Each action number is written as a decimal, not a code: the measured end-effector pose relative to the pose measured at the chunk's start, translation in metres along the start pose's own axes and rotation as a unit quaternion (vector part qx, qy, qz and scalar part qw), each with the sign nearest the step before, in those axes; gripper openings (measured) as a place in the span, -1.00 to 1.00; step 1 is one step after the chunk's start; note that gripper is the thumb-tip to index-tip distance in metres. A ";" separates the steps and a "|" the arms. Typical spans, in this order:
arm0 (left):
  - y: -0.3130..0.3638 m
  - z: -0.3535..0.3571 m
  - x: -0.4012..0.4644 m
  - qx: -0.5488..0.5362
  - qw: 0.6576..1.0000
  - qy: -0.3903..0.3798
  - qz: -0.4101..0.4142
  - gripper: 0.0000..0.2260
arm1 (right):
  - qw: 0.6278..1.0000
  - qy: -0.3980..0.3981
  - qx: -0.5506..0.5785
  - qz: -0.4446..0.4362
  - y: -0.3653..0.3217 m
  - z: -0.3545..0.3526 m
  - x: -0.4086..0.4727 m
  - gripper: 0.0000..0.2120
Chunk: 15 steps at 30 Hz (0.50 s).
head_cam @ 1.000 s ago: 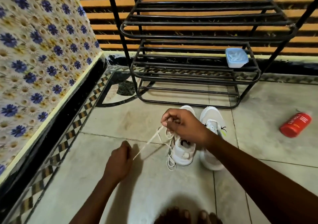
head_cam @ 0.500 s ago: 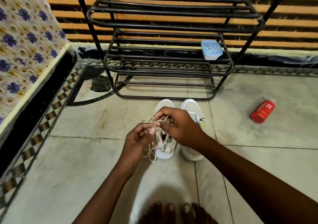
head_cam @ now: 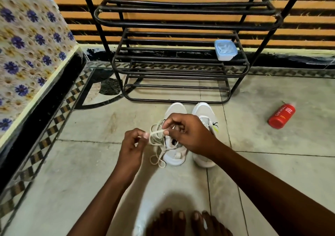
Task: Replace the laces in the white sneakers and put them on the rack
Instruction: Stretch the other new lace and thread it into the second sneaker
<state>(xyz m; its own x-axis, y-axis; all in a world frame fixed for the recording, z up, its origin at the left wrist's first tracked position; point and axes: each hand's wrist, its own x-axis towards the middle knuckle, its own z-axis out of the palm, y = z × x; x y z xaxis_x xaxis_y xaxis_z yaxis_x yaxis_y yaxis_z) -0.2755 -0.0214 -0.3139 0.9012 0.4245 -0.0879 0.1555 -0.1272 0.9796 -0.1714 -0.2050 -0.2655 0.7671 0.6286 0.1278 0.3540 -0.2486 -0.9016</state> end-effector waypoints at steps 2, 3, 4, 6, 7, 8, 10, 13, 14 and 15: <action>-0.013 -0.015 0.007 0.063 0.997 0.031 0.014 -0.88 | 1.000 0.001 0.013 0.009 0.000 0.000 0.002 -0.96; -0.023 -0.025 0.012 0.152 0.986 0.055 0.041 -0.86 | 1.000 0.004 0.008 0.008 0.000 0.000 0.002 -0.95; -0.034 -0.037 0.017 0.272 0.956 0.084 0.062 -0.85 | 1.000 0.008 0.004 0.007 0.000 0.000 0.003 -0.95; -0.050 -0.062 0.025 0.478 0.868 0.127 0.039 -0.88 | 1.000 0.019 0.008 0.013 0.001 0.000 0.005 -0.95; -0.055 -0.073 0.028 0.537 0.835 0.122 -0.007 -0.87 | 1.000 0.022 0.013 0.017 0.002 0.001 0.007 -0.95; -0.057 -0.078 0.029 0.570 0.812 0.107 -0.059 -0.86 | 0.999 0.021 0.016 0.019 0.002 0.002 0.008 -0.94; -0.061 -0.085 0.032 0.575 0.804 0.080 -0.130 -0.87 | 1.000 0.009 0.012 0.012 0.000 0.010 0.013 -0.93; -0.052 -0.080 0.025 0.387 0.921 0.029 -0.035 -0.88 | 1.000 -0.012 0.016 0.008 -0.003 0.025 0.017 -0.93; -0.040 -0.072 0.021 0.266 0.964 -0.020 -0.003 -0.82 | 1.000 -0.018 0.016 -0.002 -0.005 0.029 0.019 -0.93; -0.026 -0.064 0.016 0.143 0.986 -0.086 -0.003 -0.75 | 1.000 -0.022 0.014 -0.012 -0.007 0.034 0.021 -0.94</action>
<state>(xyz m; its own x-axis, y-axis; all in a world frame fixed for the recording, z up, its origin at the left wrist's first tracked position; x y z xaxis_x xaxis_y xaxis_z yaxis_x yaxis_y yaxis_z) -0.2909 0.0456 -0.3288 0.9513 0.2712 -0.1468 0.2467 -0.3836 0.8899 -0.1760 -0.1656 -0.2705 0.7337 0.6664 0.1322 0.3570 -0.2126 -0.9096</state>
